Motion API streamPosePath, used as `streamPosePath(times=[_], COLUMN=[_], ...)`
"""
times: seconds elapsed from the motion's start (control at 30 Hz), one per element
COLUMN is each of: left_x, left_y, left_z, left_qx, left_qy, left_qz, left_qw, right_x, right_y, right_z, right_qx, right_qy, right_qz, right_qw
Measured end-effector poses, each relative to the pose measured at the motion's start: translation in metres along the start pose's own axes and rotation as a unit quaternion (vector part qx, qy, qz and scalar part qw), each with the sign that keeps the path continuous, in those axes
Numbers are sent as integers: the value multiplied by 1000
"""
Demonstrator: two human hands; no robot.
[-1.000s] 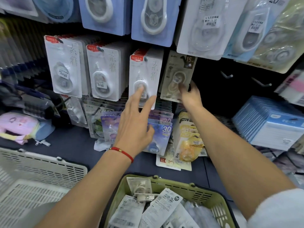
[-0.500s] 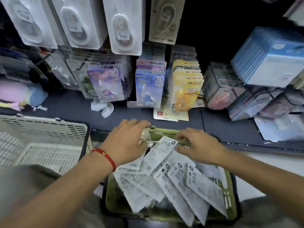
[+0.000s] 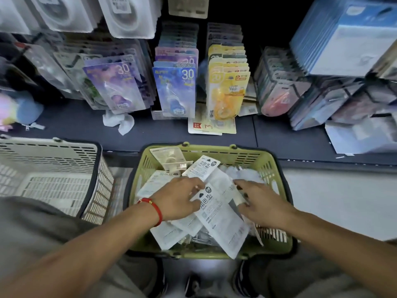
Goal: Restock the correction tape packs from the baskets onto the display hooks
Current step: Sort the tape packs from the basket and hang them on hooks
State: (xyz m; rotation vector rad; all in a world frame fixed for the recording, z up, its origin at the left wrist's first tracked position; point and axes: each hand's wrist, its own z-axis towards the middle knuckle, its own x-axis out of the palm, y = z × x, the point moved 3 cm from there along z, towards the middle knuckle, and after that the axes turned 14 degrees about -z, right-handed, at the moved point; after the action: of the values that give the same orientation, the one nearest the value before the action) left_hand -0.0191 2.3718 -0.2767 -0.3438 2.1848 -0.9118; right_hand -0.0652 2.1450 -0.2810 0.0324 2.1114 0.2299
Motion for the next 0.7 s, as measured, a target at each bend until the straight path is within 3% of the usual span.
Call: streamPosePath(times=[0.13,0.23,0.3,0.4,0.47,0.53,0.6,0.63,0.7], left_x=[-8,-10,-7,0,-2,-11,-25,-33,-50], left_y=[-14,-27,-34,-42,-41,-35,-22,-16,-6], left_z=[4,6,9,8,5,3,2,2,-1], left_qx=[53,82,59,26,8,-11,-30,-38,-49], left_qy=[-99,-143,-109,-4,33,15,-39,-74,-137], left_qz=[-36,-164,-294,-466,-534,-545,-543,-541,-532], left_qw=[993,973,948,884,845,838,838,837,834], right_x=[-39,-69,-83,-88,-83,-73,-56,-47,-17], right_y=[-25,-34,-31,-16,-7,-4,-6,-6,6], right_z=[-4,-8,-8,-1,9,20,28,27,24], right_qx=[58,55,14,-37,-31,9,90,102,32], right_qy=[-93,-152,-147,-78,-65,-97,-137,-150,-97], right_qz=[130,271,398,548,591,603,540,451,189], right_qw=[985,949,905,832,803,792,825,874,977])
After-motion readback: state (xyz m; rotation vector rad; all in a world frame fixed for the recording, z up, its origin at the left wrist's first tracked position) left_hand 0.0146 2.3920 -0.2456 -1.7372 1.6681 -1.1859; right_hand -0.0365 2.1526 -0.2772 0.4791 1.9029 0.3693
